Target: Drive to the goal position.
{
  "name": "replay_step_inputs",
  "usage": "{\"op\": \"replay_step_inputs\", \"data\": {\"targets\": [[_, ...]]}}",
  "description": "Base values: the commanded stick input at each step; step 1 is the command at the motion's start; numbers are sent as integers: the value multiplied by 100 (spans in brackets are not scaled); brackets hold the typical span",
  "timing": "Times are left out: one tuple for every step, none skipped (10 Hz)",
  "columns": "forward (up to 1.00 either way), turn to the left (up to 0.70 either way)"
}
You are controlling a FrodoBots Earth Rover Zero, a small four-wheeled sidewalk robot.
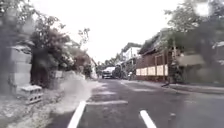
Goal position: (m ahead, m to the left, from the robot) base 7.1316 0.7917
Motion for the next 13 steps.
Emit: {"op": "replay_step_inputs", "data": {"targets": [[100,0],[100,0],[100,0],[100,0],[100,3],[100,4],[100,-21],[100,-38],[100,-40],[100,-40],[100,-36],[100,-19],[100,-4]]}}
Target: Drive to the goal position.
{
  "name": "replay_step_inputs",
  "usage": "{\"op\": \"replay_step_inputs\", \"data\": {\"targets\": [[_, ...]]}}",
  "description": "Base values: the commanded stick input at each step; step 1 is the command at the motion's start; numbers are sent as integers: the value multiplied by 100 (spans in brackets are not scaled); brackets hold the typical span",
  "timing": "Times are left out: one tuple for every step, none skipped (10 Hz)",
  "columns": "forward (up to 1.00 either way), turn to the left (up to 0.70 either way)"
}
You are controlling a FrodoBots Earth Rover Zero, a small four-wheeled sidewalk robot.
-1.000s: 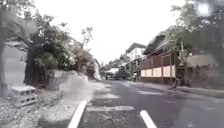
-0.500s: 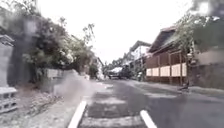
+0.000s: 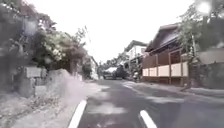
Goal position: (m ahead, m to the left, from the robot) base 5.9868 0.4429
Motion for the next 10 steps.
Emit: {"op": "replay_step_inputs", "data": {"targets": [[100,4],[100,4],[100,0],[100,0],[100,0],[100,0],[100,0],[100,0],[100,0],[100,0]]}}
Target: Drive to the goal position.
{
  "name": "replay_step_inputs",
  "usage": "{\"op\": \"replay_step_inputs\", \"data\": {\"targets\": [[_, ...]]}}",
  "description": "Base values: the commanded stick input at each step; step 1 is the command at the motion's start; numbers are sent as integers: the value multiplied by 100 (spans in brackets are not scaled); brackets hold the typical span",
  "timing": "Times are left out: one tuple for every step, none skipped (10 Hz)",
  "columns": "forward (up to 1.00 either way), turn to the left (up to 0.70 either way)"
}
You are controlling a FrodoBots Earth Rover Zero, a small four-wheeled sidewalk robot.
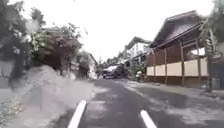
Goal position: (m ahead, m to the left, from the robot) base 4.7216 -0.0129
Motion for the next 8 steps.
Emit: {"op": "replay_step_inputs", "data": {"targets": [[100,0],[100,0],[100,0],[100,0],[100,0],[100,0],[100,0],[100,-1]]}}
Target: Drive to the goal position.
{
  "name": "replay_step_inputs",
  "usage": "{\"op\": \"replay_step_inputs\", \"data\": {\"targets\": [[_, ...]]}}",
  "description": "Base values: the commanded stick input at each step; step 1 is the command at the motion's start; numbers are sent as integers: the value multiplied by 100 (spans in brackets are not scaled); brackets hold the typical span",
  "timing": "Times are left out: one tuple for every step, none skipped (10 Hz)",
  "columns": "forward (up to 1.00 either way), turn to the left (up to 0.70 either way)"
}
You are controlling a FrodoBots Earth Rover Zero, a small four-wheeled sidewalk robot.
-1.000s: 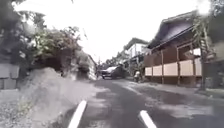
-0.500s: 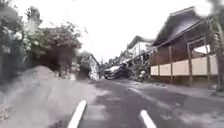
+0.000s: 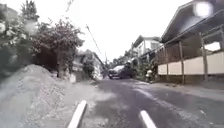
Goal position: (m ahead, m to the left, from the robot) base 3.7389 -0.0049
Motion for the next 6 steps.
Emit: {"op": "replay_step_inputs", "data": {"targets": [[100,-14],[100,-40],[100,-40],[100,-36],[100,6],[100,2]]}}
